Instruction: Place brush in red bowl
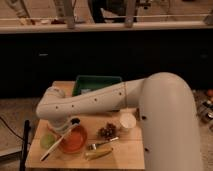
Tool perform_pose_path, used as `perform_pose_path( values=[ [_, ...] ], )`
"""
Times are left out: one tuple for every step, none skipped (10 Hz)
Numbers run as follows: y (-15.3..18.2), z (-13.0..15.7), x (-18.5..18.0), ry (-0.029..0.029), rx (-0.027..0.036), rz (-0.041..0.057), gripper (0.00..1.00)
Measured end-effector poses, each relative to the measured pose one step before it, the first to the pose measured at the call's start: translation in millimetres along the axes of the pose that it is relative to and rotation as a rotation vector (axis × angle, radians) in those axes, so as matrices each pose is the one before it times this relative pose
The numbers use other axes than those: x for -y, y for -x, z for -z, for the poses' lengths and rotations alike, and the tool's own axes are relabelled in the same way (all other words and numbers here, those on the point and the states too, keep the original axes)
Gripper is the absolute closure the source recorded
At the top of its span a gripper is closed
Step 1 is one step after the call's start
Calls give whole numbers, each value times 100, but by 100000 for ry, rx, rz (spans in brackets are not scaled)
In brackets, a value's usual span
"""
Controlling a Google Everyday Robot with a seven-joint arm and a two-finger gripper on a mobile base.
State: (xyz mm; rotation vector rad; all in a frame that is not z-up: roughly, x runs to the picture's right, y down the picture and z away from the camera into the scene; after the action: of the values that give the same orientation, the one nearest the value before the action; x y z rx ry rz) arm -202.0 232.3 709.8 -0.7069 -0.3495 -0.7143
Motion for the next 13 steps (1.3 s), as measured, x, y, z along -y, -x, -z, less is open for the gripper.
perform_pose_path(
  values=[
    [-185,7,-62,-1262,2338,1433,96],
    [-125,41,-15,-1571,3098,2197,96],
    [-221,-43,-81,-369,2449,2263,96],
    [-138,-48,-60,-45,1820,1806,96],
    [-17,-83,21,10,1748,1959,96],
    [-212,-106,-99,153,1304,1140,96],
    [-287,-210,-167,201,1836,1089,96],
    [-286,-149,-158,-215,1479,502,96],
    [-316,-192,-183,-165,1253,328,96],
    [-499,-262,-275,-107,1655,470,96],
    [-355,-153,-157,-47,872,303,96],
    [-397,-212,-190,118,905,184,96],
    [-415,-83,-5,-157,891,-80,96]
  ],
)
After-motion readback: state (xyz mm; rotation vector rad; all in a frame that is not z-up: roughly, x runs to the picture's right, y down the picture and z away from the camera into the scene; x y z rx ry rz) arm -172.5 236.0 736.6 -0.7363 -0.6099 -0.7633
